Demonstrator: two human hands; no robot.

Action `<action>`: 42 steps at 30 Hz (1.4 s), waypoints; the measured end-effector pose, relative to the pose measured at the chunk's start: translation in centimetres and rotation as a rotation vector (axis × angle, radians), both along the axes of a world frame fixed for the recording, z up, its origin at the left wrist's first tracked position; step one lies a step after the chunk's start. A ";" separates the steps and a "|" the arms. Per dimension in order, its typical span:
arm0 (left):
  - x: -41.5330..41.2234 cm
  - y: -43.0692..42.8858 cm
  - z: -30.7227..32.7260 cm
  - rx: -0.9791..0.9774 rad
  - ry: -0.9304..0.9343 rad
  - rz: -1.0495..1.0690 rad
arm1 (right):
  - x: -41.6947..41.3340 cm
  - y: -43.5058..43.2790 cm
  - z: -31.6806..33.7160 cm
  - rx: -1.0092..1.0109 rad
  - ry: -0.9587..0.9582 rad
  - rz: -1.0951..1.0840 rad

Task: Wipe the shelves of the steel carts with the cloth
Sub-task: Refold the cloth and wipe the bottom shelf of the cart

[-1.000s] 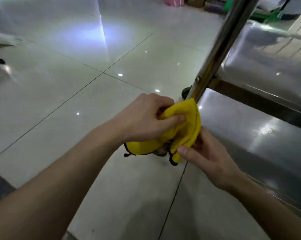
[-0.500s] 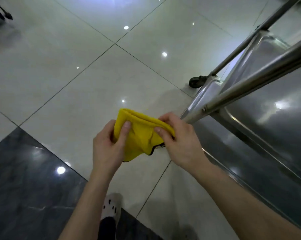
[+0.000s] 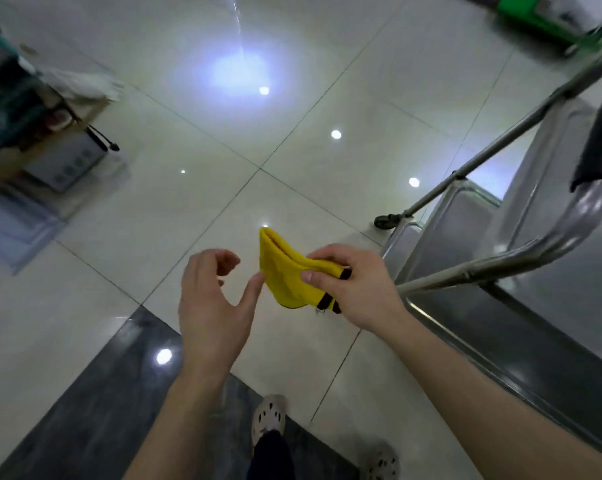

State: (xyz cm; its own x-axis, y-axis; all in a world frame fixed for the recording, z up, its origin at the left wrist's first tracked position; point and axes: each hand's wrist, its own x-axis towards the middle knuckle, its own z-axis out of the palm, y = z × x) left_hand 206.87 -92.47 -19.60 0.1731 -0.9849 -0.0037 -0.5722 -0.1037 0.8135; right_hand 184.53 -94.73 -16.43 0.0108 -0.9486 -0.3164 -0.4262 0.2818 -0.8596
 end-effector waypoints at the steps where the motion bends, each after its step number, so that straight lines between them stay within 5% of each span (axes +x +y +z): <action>1: 0.2 -0.8 2.4 -0.007 0.005 -0.046 | 0.5 -1.0 2.1 -0.014 -0.009 -0.043; 5: -0.5 -4.2 10.4 0.089 0.141 -0.303 | 1.8 -4.3 9.3 -0.016 -0.188 -0.319; 17: -6.6 -16.1 19.8 0.005 -0.135 -0.503 | -0.1 -10.0 17.8 -0.081 -0.433 -0.477; 33: -20.1 -44.3 20.1 0.225 -0.209 -0.661 | -15.6 -28.0 14.3 0.034 0.045 -0.680; 42: -34.9 -59.3 20.0 0.206 -0.260 -1.047 | -27.3 -38.8 16.0 0.055 0.067 -1.061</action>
